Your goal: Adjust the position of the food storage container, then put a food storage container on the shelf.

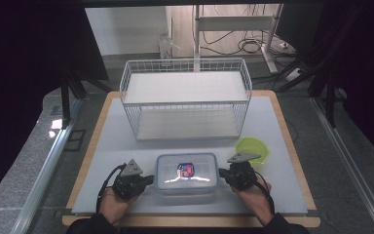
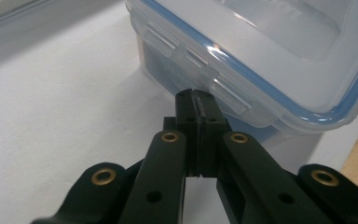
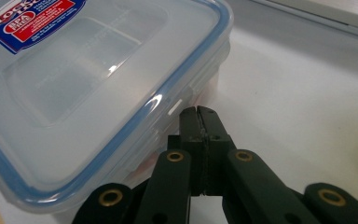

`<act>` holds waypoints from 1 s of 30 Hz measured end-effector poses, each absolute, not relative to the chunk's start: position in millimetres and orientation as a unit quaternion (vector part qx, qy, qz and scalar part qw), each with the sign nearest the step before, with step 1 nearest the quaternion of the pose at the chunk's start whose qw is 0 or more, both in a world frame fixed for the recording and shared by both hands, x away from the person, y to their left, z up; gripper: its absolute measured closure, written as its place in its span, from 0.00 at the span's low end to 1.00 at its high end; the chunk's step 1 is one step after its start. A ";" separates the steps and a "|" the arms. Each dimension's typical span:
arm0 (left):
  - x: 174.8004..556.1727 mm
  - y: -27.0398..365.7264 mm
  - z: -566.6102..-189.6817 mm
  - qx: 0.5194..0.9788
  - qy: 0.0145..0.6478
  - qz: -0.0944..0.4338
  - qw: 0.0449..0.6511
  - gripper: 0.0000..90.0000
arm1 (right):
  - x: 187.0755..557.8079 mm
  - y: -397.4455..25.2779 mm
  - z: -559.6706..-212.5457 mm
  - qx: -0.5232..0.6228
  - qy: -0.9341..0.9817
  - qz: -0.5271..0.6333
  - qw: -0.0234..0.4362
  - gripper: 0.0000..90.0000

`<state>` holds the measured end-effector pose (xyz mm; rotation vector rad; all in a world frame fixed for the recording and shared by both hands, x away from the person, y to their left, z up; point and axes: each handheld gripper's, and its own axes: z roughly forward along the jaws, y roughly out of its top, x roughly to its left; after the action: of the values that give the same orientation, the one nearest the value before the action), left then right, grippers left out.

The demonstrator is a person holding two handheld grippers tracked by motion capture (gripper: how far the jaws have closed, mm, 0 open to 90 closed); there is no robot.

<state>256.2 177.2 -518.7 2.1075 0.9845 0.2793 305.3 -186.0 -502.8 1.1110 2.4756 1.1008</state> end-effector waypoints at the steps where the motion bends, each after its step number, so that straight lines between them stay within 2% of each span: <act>1: 256.7 178.0 -517.9 0.830 0.385 0.112 0.388 0.99 | 305.3 -186.0 -502.8 0.377 0.841 0.374 0.106 1.00; 2: 256.4 181.5 -515.1 0.831 0.381 0.122 0.386 0.93 | 304.7 -188.9 -502.6 0.378 0.840 0.377 0.094 0.98; 5: 254.8 190.2 -510.6 0.822 0.385 0.133 0.398 0.80 | 300.9 -194.2 -500.4 0.372 0.842 0.378 0.101 0.87; 6: 254.8 190.2 -510.6 0.822 0.385 0.133 0.398 0.76 | 300.9 -194.2 -500.4 0.372 0.842 0.378 0.101 0.87; 7: 254.3 192.6 -510.0 0.819 0.388 0.135 0.401 0.76 | 299.8 -196.5 -499.4 0.370 0.841 0.381 0.104 0.82; 8: 253.4 194.3 -510.0 0.818 0.388 0.139 0.402 0.65 | 298.3 -201.9 -497.6 0.365 0.840 0.386 0.110 0.73; 9: 251.0 196.7 -511.2 0.817 0.387 0.149 0.400 0.60 | 297.3 -204.3 -496.5 0.365 0.838 0.390 0.113 0.68; 10: 251.0 196.7 -511.2 0.817 0.387 0.149 0.400 0.55 | 297.3 -204.3 -496.5 0.365 0.838 0.390 0.113 0.68; 11: 249.7 197.9 -511.6 0.817 0.386 0.154 0.399 0.55 | 296.2 -206.7 -494.9 0.363 0.837 0.393 0.116 0.64; 12: 248.5 198.9 -512.0 0.815 0.387 0.156 0.402 0.51 | 294.8 -208.5 -493.2 0.360 0.837 0.396 0.117 0.61; 13: 247.4 200.4 -512.2 0.813 0.388 0.157 0.406 0.43 | 291.8 -211.3 -489.9 0.354 0.838 0.397 0.125 0.54; 16: 244.5 205.9 -513.8 0.805 0.389 0.147 0.423 0.33 | 290.1 -213.8 -488.0 0.352 0.838 0.397 0.126 0.48; 18: 241.1 212.1 -517.2 0.801 0.391 0.129 0.434 0.23 | 289.8 -217.2 -487.7 0.352 0.837 0.404 0.109 0.38; 21: 240.2 214.2 -518.5 0.801 0.390 0.118 0.439 0.17 | 291.0 -218.6 -487.8 0.351 0.836 0.408 0.102 0.31; 22: 240.3 213.7 -518.1 0.799 0.390 0.122 0.441 0.12 | 292.3 -218.7 -487.8 0.352 0.833 0.416 0.100 0.27; 26: 241.8 212.6 -518.0 0.796 0.384 0.129 0.450 0.10 | 292.6 -217.9 -487.2 0.353 0.829 0.423 0.098 0.19; 27: 244.2 213.5 -520.2 0.794 0.374 0.126 0.464 0.07 | 293.3 -217.1 -486.9 0.350 0.828 0.426 0.097 0.14; 30: 245.9 214.7 -520.2 0.789 0.375 0.121 0.472 0.07 | 294.1 -215.2 -486.6 0.345 0.831 0.428 0.090 0.11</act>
<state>245.9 214.7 -520.2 1.9321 0.9176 0.2958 294.1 -215.2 -486.6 1.0269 2.4697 1.2719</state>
